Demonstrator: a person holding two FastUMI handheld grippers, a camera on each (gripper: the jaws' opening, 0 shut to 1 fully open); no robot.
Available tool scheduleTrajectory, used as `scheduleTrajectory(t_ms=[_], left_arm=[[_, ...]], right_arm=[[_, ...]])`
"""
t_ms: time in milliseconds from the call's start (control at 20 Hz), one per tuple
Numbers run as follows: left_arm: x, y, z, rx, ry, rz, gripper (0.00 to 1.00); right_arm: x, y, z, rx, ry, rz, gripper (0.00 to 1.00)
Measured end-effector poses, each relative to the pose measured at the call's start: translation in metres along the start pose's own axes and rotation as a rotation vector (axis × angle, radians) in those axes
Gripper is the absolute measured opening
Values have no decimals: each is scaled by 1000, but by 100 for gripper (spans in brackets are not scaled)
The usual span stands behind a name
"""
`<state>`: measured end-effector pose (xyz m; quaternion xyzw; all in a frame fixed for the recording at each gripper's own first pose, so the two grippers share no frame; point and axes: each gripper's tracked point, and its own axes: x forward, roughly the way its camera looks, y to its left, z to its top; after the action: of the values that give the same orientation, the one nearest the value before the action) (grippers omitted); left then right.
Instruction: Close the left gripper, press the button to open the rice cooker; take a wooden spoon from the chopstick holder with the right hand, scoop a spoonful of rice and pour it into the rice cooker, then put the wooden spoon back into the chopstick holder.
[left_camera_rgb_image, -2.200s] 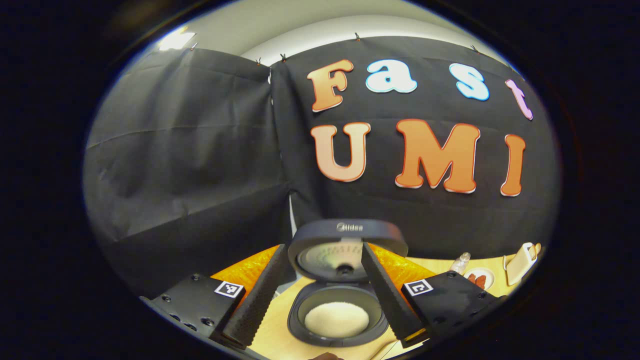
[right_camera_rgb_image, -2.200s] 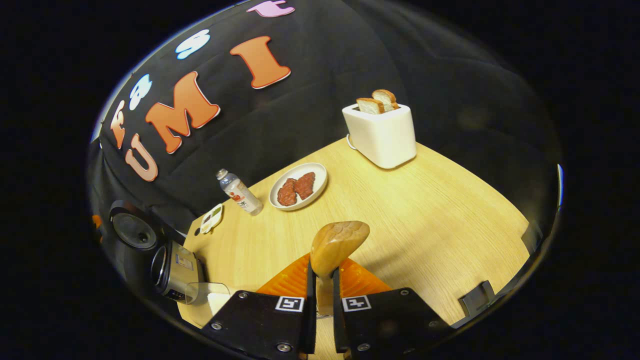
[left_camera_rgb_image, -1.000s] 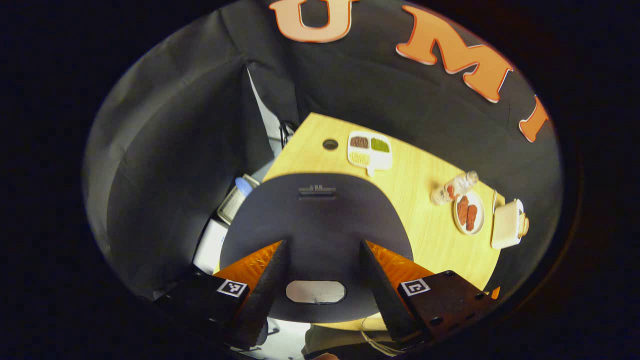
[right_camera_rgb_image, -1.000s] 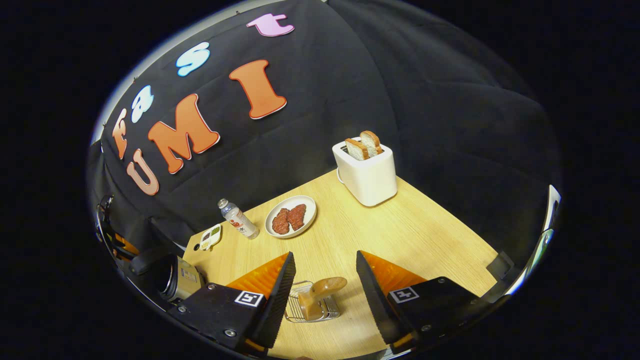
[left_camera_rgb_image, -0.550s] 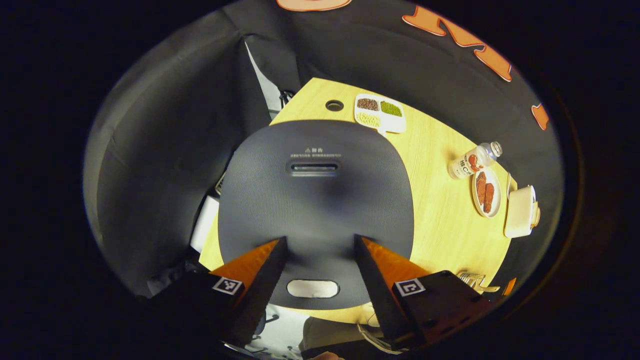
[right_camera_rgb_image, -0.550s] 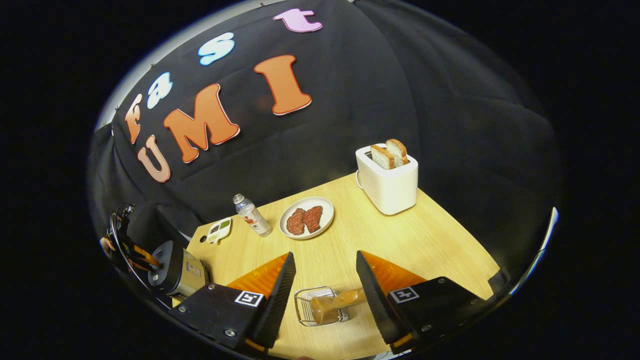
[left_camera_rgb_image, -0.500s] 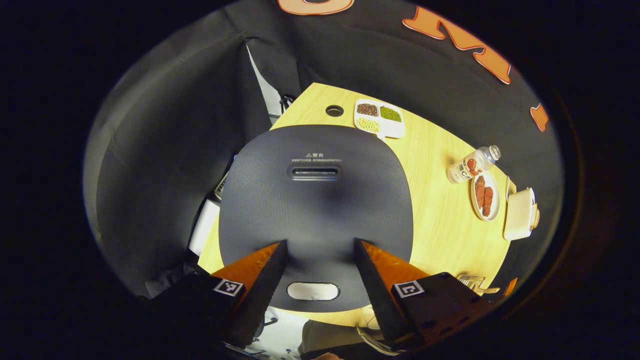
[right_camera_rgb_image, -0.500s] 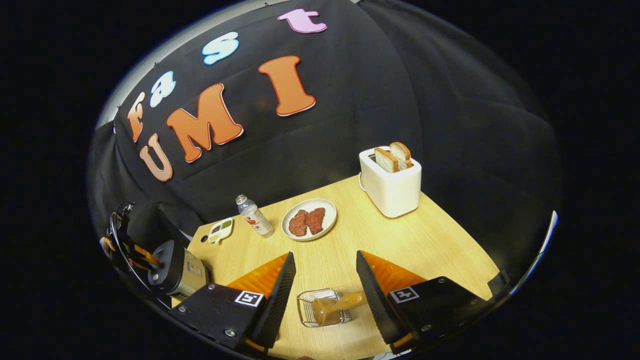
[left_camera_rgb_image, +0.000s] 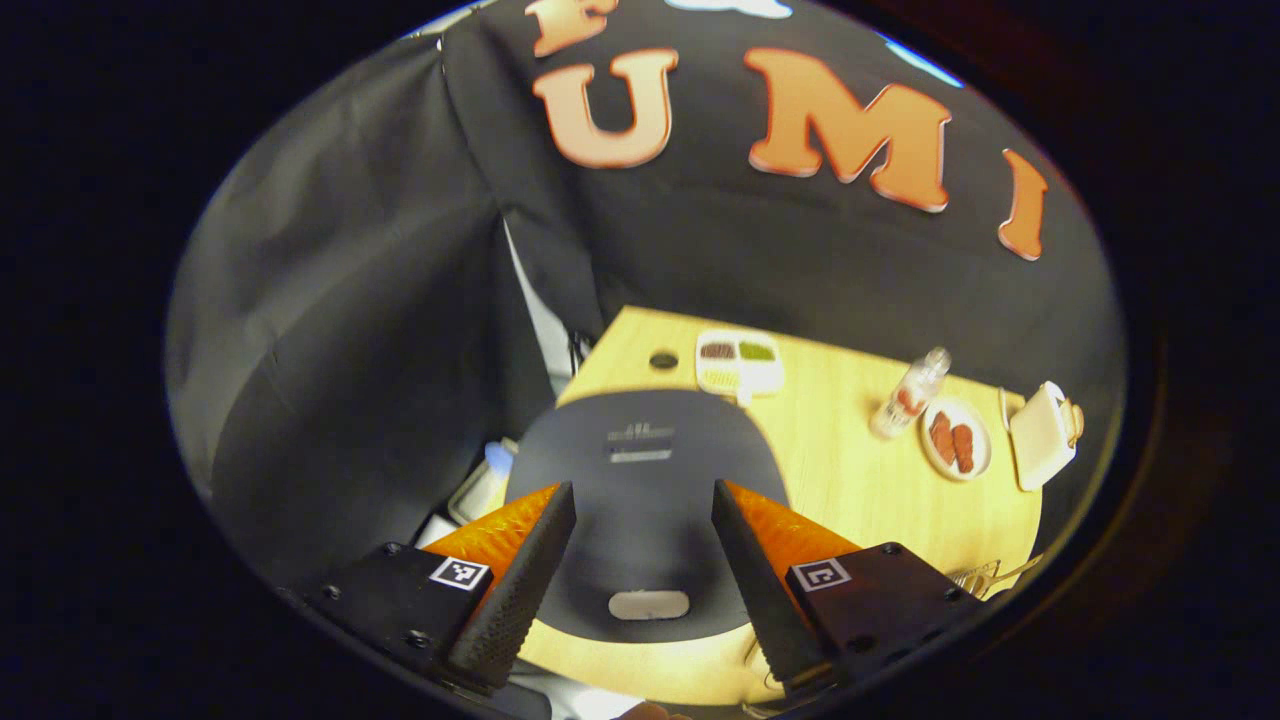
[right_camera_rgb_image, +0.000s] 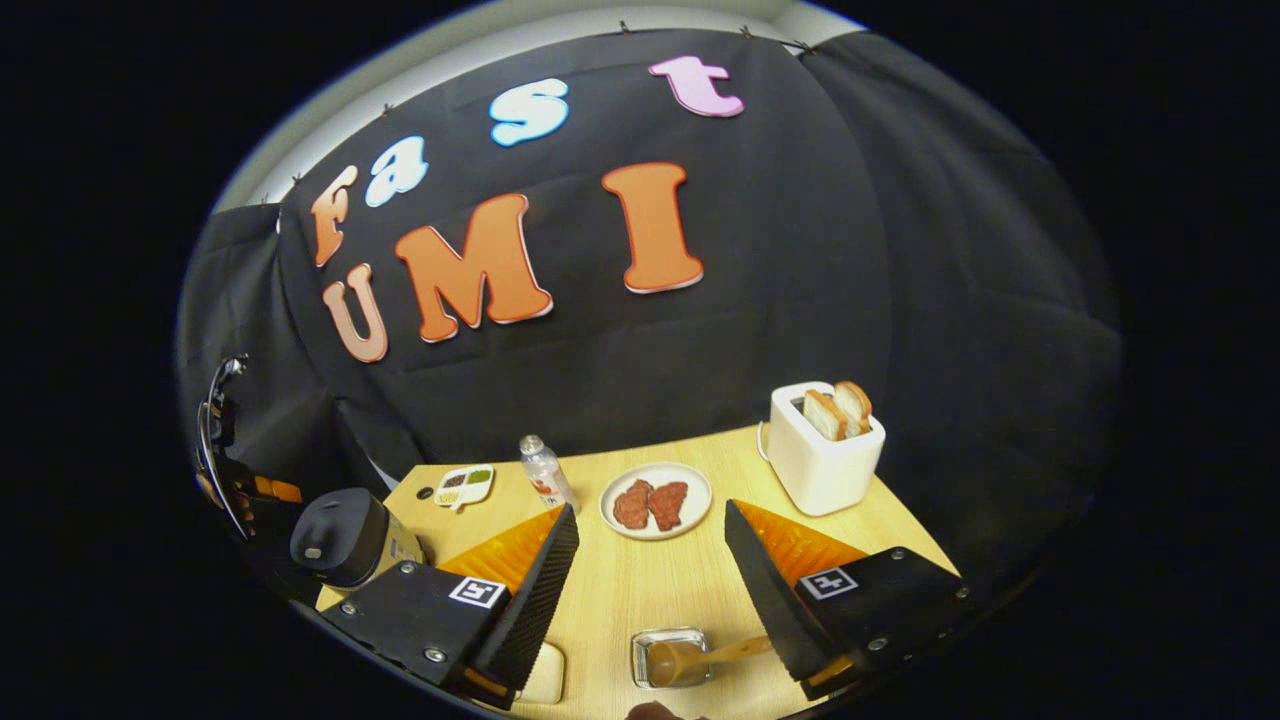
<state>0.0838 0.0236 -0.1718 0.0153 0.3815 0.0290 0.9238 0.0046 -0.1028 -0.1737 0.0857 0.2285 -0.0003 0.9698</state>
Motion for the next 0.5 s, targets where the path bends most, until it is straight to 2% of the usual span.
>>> scheduleTrajectory(t_ms=[150, 250, 400, 500], left_arm=[[-44, -25, 46, 1, -280, -56, 94], [-79, -32, 61, -5, -415, -69, 94], [-134, -37, 66, -13, -551, -78, 95], [-162, -43, 58, 5, -611, -64, 96]], right_arm=[[-4, 39, 36, -49, -133, 46, 91], [-11, 65, 52, -92, -215, 90, 91], [-22, 101, 62, -129, -292, 158, 91], [-23, 114, 62, -154, -323, 174, 91]])
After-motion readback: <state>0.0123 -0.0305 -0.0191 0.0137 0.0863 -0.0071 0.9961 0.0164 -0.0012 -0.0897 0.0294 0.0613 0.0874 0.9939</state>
